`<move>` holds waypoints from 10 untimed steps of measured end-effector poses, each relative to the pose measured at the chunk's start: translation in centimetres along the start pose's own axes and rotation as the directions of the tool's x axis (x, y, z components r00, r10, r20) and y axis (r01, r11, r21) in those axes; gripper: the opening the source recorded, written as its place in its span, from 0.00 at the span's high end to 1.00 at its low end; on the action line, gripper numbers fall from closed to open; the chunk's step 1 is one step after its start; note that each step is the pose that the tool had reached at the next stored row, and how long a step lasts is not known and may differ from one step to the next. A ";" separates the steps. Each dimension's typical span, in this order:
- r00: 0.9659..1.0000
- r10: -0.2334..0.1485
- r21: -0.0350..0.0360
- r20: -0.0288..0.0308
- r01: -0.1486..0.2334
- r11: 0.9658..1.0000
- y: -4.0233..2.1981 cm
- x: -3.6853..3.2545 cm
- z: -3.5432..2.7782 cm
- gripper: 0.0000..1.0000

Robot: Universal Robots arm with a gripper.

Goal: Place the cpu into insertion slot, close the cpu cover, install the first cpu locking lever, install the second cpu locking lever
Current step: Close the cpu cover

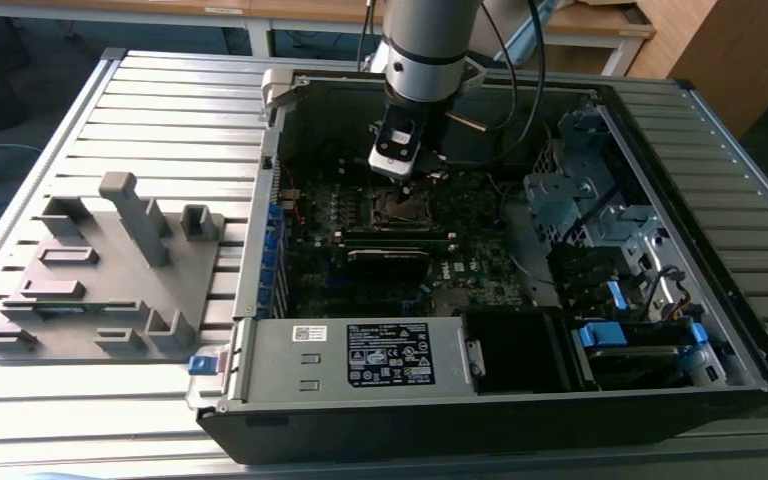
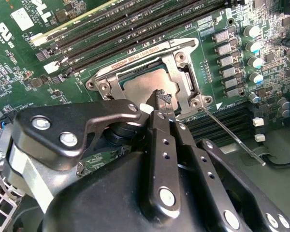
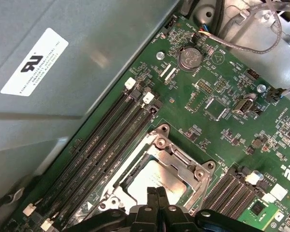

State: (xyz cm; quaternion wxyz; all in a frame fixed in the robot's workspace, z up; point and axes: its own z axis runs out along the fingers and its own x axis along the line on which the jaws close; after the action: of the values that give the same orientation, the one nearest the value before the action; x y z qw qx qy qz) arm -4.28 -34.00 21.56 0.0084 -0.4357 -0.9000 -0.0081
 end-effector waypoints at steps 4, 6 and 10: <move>0.999 -0.042 0.001 -0.001 0.042 0.999 0.00 0.00 0.00 0.89; 0.998 -0.064 0.000 -0.003 0.064 0.998 0.00 0.00 0.00 0.89; 0.993 -0.115 0.000 -0.004 0.115 0.993 0.00 0.00 0.00 0.89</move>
State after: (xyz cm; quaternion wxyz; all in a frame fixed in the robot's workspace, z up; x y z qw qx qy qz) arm -4.28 -34.00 21.56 0.0097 -0.3833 -0.9235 -0.0096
